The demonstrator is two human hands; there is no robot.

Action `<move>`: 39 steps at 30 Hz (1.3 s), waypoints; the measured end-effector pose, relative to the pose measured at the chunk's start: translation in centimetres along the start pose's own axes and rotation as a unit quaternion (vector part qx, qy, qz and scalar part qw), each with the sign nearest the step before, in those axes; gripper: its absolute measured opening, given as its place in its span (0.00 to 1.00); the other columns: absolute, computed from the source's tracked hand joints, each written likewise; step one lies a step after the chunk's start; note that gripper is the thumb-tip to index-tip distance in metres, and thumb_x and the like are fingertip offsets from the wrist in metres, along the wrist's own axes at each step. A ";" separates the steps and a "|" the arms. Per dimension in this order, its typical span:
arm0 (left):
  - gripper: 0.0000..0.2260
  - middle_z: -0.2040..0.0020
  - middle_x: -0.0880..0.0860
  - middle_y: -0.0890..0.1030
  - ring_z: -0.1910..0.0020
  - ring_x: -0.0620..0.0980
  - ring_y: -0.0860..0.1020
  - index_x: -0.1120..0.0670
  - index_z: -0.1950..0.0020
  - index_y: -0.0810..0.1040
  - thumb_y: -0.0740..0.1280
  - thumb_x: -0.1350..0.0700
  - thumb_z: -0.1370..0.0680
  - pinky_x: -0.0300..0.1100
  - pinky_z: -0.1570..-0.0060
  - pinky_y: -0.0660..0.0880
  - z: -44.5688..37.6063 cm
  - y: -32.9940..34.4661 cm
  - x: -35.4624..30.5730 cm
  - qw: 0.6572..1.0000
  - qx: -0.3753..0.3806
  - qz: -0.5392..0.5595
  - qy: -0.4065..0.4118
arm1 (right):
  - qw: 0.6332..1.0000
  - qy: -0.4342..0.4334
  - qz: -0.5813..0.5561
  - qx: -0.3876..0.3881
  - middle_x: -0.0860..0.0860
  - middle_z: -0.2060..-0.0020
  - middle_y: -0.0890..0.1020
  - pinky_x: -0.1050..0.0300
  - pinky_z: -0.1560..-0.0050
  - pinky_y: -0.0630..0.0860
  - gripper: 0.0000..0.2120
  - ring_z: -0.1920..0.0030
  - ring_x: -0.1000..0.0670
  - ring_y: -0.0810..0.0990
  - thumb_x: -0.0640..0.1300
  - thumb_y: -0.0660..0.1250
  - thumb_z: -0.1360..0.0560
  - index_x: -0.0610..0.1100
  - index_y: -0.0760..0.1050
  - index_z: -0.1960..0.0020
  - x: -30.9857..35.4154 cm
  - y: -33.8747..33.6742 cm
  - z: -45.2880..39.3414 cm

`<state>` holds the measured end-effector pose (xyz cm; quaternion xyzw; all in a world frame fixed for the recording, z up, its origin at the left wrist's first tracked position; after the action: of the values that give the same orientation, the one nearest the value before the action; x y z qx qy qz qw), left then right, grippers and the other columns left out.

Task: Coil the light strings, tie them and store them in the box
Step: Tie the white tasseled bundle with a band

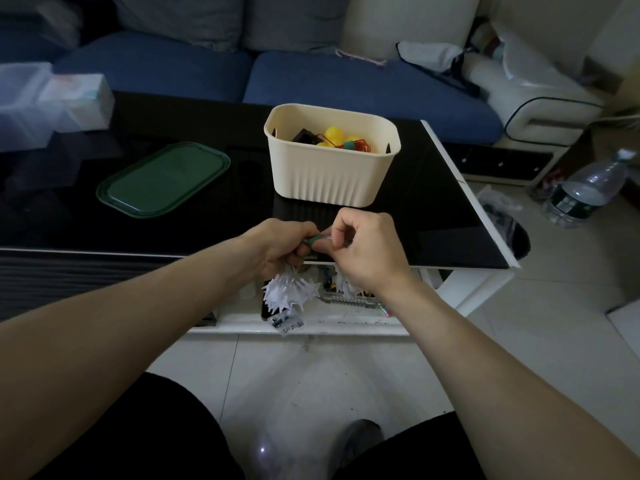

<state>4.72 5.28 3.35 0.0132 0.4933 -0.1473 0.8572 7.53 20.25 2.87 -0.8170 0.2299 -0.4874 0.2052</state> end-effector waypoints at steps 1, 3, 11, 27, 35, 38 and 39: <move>0.13 0.76 0.50 0.67 0.80 0.44 0.61 0.55 0.67 0.74 0.66 0.56 0.22 0.34 0.78 0.61 -0.1 -0.1 0.0 1.000 0.007 -0.012 0.008 | 1.000 0.000 -0.001 -0.001 0.46 0.67 0.83 0.41 0.63 0.82 0.22 0.62 0.42 0.85 0.40 0.80 0.31 0.56 0.68 0.69 -0.1 -0.1 0.0; 0.13 0.76 0.50 0.68 0.78 0.45 0.63 0.55 0.64 0.76 0.67 0.53 0.21 0.36 0.76 0.64 -0.2 -0.2 -0.1 0.999 0.014 -0.038 0.024 | 1.000 -0.002 -0.004 0.000 0.47 0.66 0.84 0.41 0.62 0.82 0.21 0.61 0.43 0.86 0.42 0.79 0.31 0.57 0.69 0.69 -0.2 -0.3 0.0; 0.24 0.79 0.48 0.66 0.81 0.44 0.64 0.60 0.58 0.80 0.61 0.41 0.19 0.36 0.74 0.65 0.4 -0.5 -0.8 0.990 0.063 -0.122 0.023 | 1.000 0.015 -0.011 0.020 0.47 0.62 0.85 0.46 0.57 0.83 0.16 0.58 0.49 0.85 0.37 0.77 0.29 0.51 0.73 0.65 0.3 -1.2 0.4; 0.21 0.77 0.49 0.69 0.69 0.51 0.70 0.56 0.63 0.75 0.62 0.41 0.20 0.40 0.65 0.68 0.1 -0.9 0.0 0.997 0.062 -0.029 0.025 | 0.991 -0.065 0.097 0.058 0.50 0.56 0.81 0.46 0.51 0.78 0.03 0.52 0.48 0.79 0.39 0.76 0.28 0.44 0.83 0.56 1.9 -0.2 1.2; 0.21 0.76 0.50 0.70 0.76 0.45 0.65 0.58 0.64 0.77 0.64 0.45 0.19 0.38 0.70 0.66 0.4 0.0 0.6 0.999 0.002 -0.017 0.035 | 0.981 -0.103 0.163 0.021 0.52 0.60 0.86 0.52 0.58 0.79 0.04 0.60 0.51 0.83 0.45 0.73 0.24 0.46 0.84 0.54 2.2 -0.5 0.5; 0.21 0.79 0.49 0.69 0.79 0.44 0.64 0.59 0.64 0.77 0.62 0.46 0.18 0.37 0.72 0.63 0.6 0.1 0.9 1.000 0.016 -0.009 0.017 | 0.988 -0.036 0.138 0.055 0.55 0.59 0.85 0.54 0.56 0.79 0.03 0.58 0.55 0.83 0.46 0.73 0.23 0.47 0.83 0.54 2.1 -0.2 0.5; 0.20 0.79 0.49 0.70 0.79 0.44 0.64 0.58 0.63 0.77 0.62 0.46 0.18 0.37 0.72 0.63 0.7 0.1 1.0 1.000 0.016 -0.012 0.014 | 0.991 0.000 0.113 0.075 0.57 0.60 0.84 0.56 0.56 0.79 0.03 0.59 0.57 0.82 0.46 0.73 0.23 0.47 0.82 0.54 2.1 -0.2 0.4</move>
<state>5.81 4.98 2.81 0.0229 0.5033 -0.1655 0.8478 8.82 19.23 4.23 -0.7683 0.2835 -0.4770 0.3191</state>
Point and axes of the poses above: each hand's wrist, its own z-axis away from the middle knuckle, its own y-axis out of the palm, x = y × z, the point moved 1 cm from there along -z, towards the middle knuckle
